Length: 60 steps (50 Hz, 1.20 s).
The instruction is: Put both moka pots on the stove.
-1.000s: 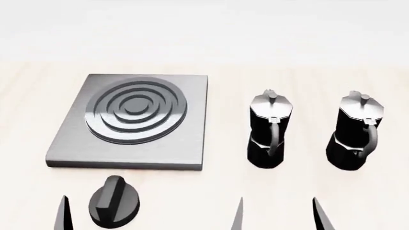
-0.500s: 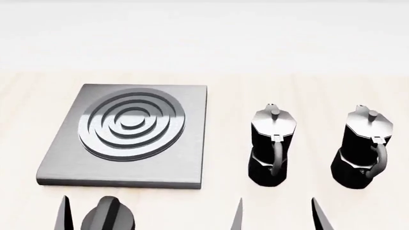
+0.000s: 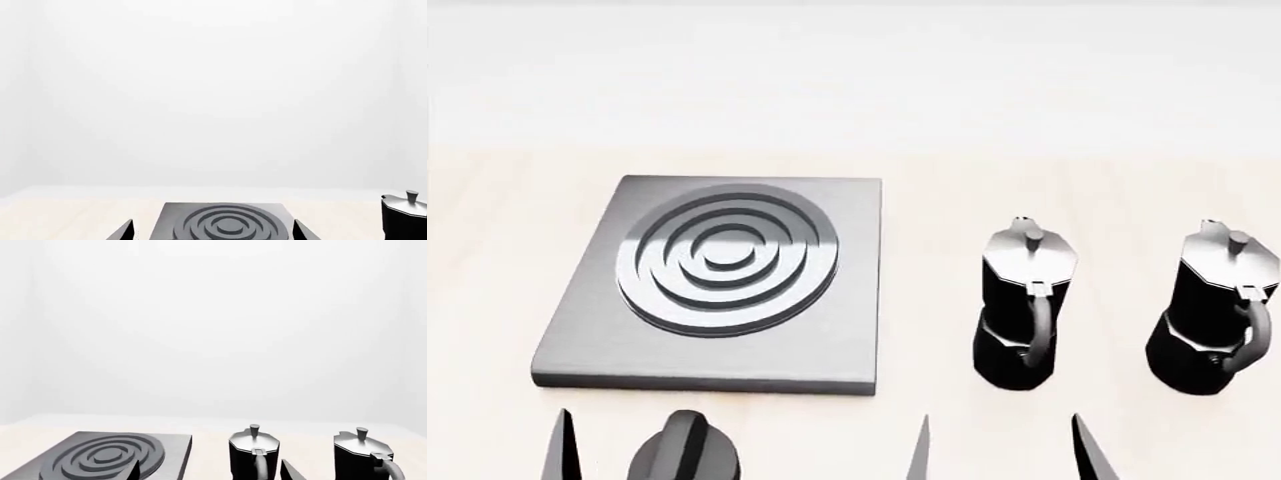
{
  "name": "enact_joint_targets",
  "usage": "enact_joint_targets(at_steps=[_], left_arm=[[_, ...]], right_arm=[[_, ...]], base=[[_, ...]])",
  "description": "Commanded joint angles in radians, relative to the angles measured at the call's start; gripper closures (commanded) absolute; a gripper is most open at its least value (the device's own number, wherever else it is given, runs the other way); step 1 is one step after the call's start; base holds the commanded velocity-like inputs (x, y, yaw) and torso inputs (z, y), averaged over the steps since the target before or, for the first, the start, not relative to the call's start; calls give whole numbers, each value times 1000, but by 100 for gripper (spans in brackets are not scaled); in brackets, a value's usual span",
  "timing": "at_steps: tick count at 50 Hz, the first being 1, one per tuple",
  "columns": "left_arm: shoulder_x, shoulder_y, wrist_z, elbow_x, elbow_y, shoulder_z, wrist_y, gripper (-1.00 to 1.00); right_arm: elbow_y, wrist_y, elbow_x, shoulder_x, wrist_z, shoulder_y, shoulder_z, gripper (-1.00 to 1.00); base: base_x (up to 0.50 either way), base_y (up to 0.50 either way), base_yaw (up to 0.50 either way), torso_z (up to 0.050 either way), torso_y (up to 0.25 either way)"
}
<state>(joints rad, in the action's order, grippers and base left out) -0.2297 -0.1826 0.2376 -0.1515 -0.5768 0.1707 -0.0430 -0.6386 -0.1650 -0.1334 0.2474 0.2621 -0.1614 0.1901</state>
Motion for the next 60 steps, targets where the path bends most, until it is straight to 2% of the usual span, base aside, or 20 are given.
enact_joint_targets(at_steps=[1, 60], left_arm=[[-6, 0, 8, -2, -4, 6, -3, -100], [-40, 7, 46, -17, 4, 37, 12, -100]], right_arm=[[3, 7, -8, 9, 10, 1, 6, -100], [8, 18, -27, 46, 54, 10, 33, -100]], base=[[0, 94, 0, 0, 0], [0, 96, 0, 0, 0]])
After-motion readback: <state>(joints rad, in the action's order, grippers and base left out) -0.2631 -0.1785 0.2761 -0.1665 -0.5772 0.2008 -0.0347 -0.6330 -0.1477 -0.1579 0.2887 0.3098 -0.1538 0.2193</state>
